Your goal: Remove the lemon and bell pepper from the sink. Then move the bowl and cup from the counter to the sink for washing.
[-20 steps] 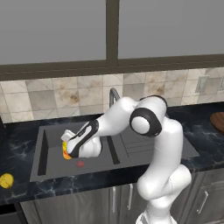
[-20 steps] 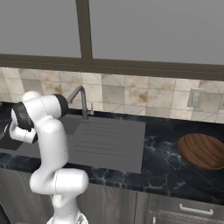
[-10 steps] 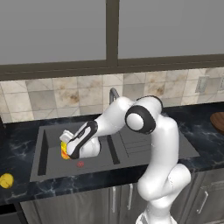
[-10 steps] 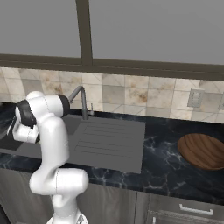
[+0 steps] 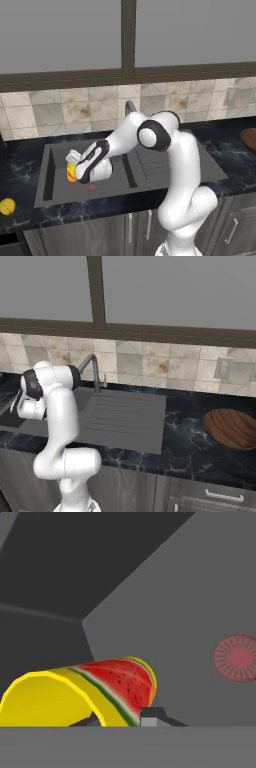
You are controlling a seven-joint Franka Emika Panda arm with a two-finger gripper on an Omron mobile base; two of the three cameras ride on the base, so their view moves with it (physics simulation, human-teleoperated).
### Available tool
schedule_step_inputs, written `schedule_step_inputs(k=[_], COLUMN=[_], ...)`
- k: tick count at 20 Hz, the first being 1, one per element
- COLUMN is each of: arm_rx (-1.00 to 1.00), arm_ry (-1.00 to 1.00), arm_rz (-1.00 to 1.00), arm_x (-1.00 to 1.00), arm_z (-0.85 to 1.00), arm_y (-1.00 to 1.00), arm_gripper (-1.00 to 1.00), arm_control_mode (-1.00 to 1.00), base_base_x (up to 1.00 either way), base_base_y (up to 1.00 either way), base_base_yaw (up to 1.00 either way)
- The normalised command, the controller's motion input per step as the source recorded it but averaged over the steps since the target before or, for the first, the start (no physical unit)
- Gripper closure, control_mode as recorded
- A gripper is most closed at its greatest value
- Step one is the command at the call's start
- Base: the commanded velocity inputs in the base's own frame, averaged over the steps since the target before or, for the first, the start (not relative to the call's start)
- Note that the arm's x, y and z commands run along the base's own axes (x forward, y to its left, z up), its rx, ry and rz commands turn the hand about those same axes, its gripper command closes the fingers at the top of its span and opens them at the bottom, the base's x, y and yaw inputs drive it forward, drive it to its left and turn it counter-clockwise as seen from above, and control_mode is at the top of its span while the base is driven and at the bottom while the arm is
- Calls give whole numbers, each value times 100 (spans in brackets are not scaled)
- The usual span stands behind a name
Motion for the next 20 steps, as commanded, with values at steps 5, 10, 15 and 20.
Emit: schedule_step_inputs(k=[5,10,15,20], arm_rx=[0,0,0,0], arm_ry=[0,0,2,5], arm_rz=[0,-1,-1,0], arm_x=[13,13,14,11], arm_z=[-8,-10,-12,-16], arm_y=[17,18,14,5], arm_gripper=[100,100,100,100], arm_control_mode=[-100,-100,-100,-100], base_base_x=[0,0,0,0], base_base_y=[0,0,0,0], base_base_yaw=[0,0,0,0])
